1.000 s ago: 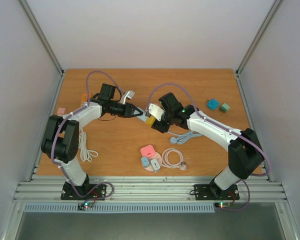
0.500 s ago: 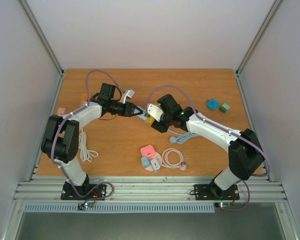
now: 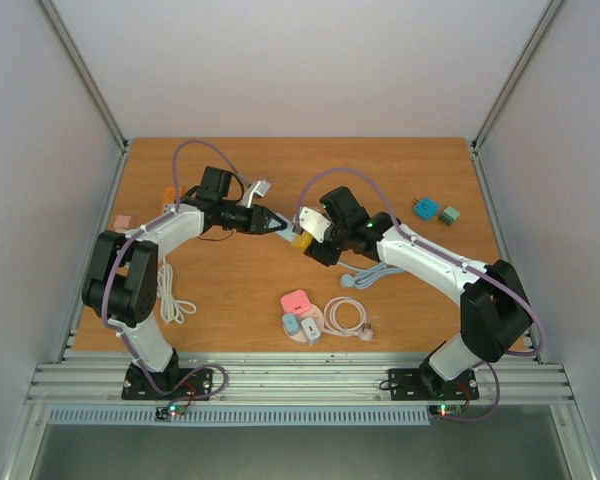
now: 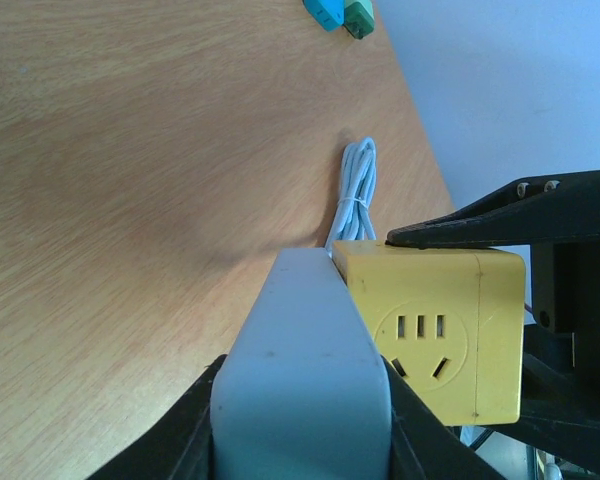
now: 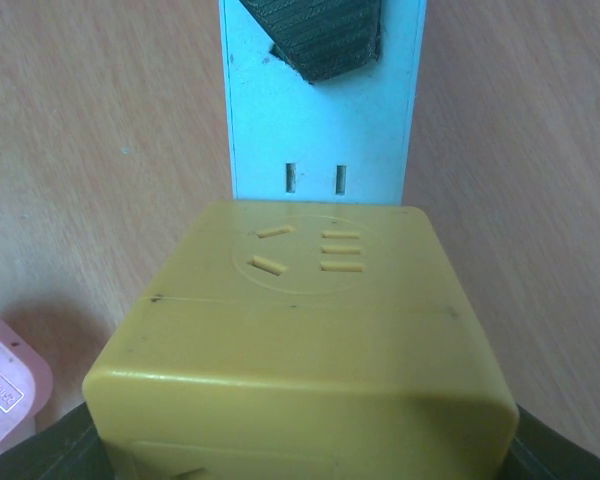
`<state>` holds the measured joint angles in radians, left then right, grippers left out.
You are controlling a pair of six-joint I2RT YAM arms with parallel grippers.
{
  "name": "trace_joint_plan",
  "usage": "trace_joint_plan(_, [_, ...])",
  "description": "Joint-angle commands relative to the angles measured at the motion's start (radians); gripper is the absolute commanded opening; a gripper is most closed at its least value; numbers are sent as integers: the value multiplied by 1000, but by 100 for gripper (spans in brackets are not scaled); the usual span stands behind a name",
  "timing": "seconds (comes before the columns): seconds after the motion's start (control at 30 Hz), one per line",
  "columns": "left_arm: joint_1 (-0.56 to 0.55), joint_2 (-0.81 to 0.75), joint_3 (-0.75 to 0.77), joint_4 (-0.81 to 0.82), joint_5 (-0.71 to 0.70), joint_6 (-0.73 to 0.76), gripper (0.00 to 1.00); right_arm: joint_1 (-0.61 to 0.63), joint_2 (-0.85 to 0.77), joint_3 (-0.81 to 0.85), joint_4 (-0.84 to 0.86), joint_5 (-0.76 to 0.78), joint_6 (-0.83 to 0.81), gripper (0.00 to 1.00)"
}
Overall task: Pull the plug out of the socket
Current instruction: Remove the plug from the socket.
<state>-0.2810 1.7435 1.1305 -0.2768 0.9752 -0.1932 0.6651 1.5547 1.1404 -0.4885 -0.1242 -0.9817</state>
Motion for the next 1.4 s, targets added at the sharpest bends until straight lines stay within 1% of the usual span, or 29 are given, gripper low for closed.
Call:
trace_joint_plan(0.0, [3, -41, 6, 24, 27, 17, 0, -17, -34, 33, -48, -37, -6, 1])
trace_joint_plan(0.17, [3, -41, 6, 24, 26, 17, 0, -15, -14, 43, -49, -9, -5, 1])
trace_joint_plan(0.4, [3, -39, 6, 24, 19, 16, 1, 0, -5, 20, 43, 171, 15, 1])
trace_joint_plan(0.43, [3, -39, 6, 24, 18, 15, 1, 3, -6, 18, 47, 177, 14, 1])
trace_joint_plan(0.6, [3, -39, 6, 22, 16, 19, 0, 7, -8, 17, 41, 162, 6, 1])
trace_joint_plan(0.73, [3, -39, 8, 11, 4, 27, 0, 8, -8, 40, -22, 90, -20, 1])
trace_joint_plan(0.93, [2, -41, 16, -11, -40, 41, 0, 15, 22, 97, -85, 98, -5, 1])
trace_joint_plan(1.17, [-7, -44, 22, -29, -69, 62, 0, 38, 38, 104, -86, 116, -7, 1])
trace_joint_plan(1.37, [-6, -43, 19, -20, -27, 57, 1, 29, -12, 50, -29, 87, -23, 1])
